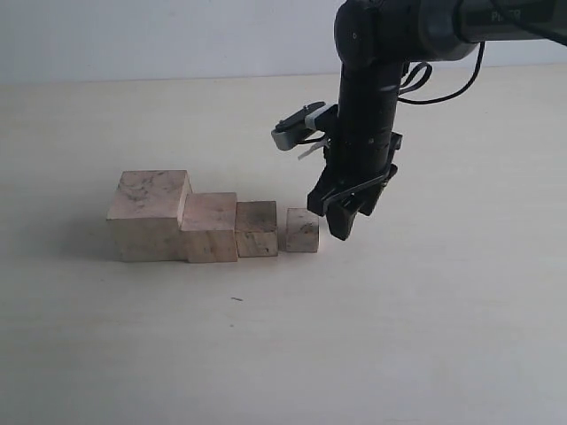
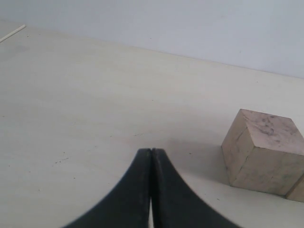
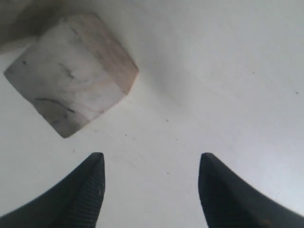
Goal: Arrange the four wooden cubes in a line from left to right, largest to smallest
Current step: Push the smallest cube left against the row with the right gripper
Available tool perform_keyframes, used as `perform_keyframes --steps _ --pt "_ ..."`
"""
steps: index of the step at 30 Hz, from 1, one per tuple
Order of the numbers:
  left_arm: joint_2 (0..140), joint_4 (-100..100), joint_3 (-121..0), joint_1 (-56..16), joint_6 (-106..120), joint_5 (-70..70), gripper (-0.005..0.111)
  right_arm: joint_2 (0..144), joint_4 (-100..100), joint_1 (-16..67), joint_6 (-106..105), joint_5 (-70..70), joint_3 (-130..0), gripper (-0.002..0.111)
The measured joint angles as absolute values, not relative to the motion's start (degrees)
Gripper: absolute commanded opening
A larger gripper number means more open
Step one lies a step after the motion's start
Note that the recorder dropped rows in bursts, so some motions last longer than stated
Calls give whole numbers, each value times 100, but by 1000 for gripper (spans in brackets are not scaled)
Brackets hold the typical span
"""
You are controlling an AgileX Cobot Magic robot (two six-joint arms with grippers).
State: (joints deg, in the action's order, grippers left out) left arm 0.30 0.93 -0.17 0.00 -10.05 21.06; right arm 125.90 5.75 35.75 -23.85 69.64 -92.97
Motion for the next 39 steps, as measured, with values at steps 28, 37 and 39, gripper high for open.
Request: perform_keyframes --steps 28,37,39 --pt "30 93 -17 0 -1005 2106 0 12652 676 3575 -2780 6385 -9297 55" --pt "30 93 -17 0 -1005 2106 0 12971 720 3570 -2791 6372 -9297 55" --pt "30 93 -17 0 -1005 2106 0 12971 731 3570 -2802 6372 -9297 55"
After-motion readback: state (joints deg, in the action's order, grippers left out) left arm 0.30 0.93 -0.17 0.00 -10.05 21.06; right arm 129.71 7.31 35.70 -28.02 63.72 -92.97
